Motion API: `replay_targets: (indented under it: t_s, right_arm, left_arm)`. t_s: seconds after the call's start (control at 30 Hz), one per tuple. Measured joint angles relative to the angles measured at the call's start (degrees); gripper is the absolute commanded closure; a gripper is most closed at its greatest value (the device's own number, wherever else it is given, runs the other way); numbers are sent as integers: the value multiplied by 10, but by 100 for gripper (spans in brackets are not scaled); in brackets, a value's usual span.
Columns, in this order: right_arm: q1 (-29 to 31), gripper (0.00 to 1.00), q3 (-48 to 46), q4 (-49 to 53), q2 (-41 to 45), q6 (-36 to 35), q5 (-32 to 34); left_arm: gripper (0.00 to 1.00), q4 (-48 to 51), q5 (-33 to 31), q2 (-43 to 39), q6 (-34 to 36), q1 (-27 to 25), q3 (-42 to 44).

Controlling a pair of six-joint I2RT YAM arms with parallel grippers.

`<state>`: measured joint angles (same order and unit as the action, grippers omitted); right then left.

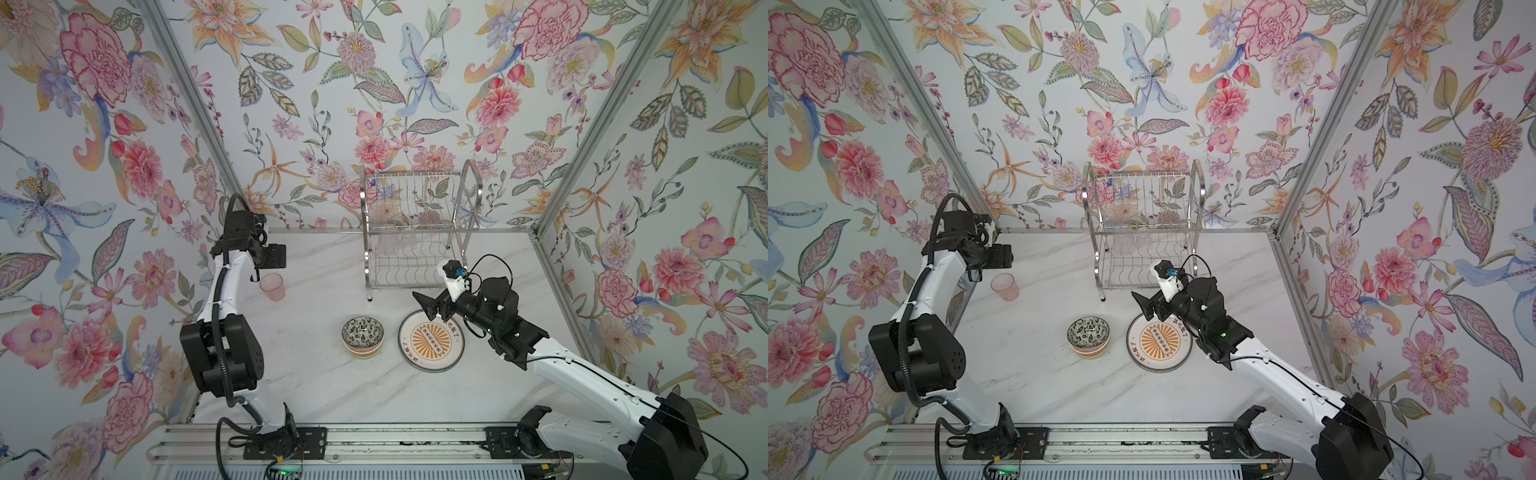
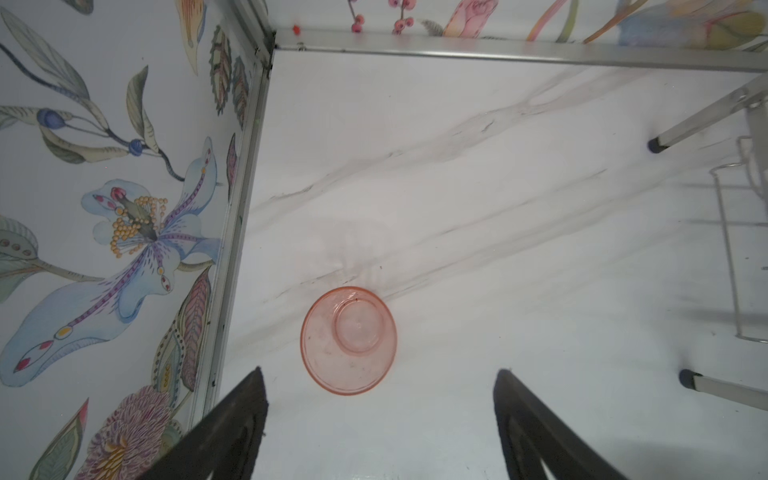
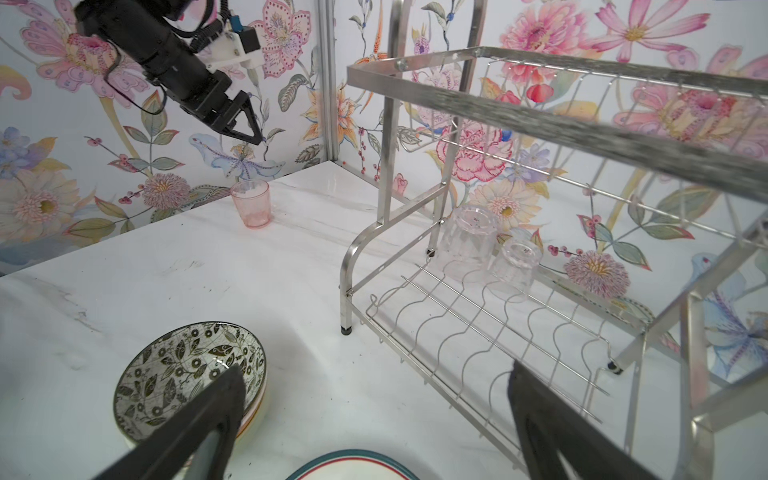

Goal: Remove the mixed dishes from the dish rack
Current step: 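Set the pink glass on the table, open left gripper while right moves to rack, then reach the right gripper into the rack toward the clear glasses while the left draws back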

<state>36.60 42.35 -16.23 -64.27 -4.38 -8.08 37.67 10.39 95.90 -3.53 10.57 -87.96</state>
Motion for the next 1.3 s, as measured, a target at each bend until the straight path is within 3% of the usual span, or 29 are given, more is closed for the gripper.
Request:
replay_targets:
  t_s: [0.2, 0.37, 0.6, 0.93, 1.3]
  right_arm:
    - [-33, 1, -70, -62, -1, 6, 0]
    - [-49, 1, -83, -133, -46, 6, -5]
    - [-52, 1, -78, -224, -155, -12, -17]
    - [-67, 1, -11, -318, -287, -61, -20]
    - [-87, 1, 103, -350, -425, -105, -24]
  left_arm:
    - [1, -80, 38, -119, -1, -62, 109]
    - [1, -146, 70, -218, 16, -133, 195]
    - [1, -233, 89, -293, 21, -204, 300]
    - [1, -399, 115, -431, 17, -236, 509]
    - [1, -476, 119, -502, 23, -249, 575]
